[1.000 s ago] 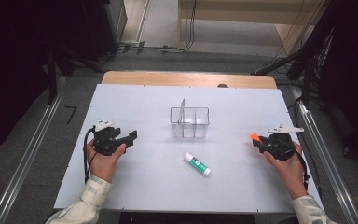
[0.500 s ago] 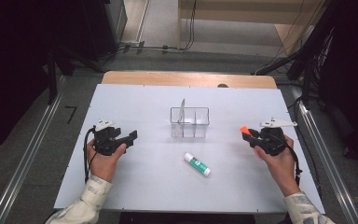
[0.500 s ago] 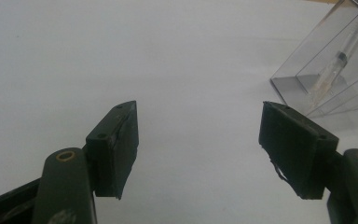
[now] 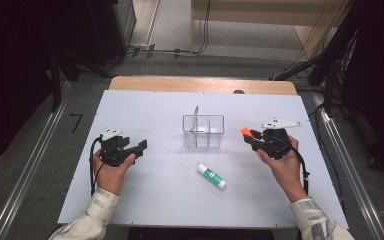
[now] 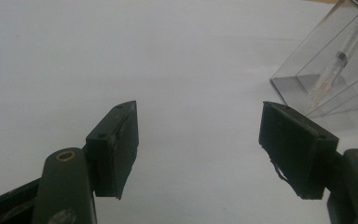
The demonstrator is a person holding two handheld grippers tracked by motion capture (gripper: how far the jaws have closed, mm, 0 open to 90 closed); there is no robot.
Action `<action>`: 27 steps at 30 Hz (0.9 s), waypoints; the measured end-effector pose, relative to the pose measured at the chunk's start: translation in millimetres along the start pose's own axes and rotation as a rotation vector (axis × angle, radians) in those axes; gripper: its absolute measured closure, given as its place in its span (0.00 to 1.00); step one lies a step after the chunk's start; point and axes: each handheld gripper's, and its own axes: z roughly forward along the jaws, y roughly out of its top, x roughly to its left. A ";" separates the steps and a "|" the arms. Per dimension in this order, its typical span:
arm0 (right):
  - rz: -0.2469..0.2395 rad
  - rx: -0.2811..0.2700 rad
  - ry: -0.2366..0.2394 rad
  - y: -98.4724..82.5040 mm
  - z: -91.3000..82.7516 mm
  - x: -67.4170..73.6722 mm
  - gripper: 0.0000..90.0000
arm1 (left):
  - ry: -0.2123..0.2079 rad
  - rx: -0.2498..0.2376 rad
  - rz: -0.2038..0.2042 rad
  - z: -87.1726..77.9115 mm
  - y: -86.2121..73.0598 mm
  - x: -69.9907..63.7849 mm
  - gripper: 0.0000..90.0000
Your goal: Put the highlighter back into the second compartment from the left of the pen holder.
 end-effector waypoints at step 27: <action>-0.081 -0.049 0.125 56.3 33.1 56.5 0.72 | -0.008 0.004 -0.005 0.2 -0.6 0.9 0.32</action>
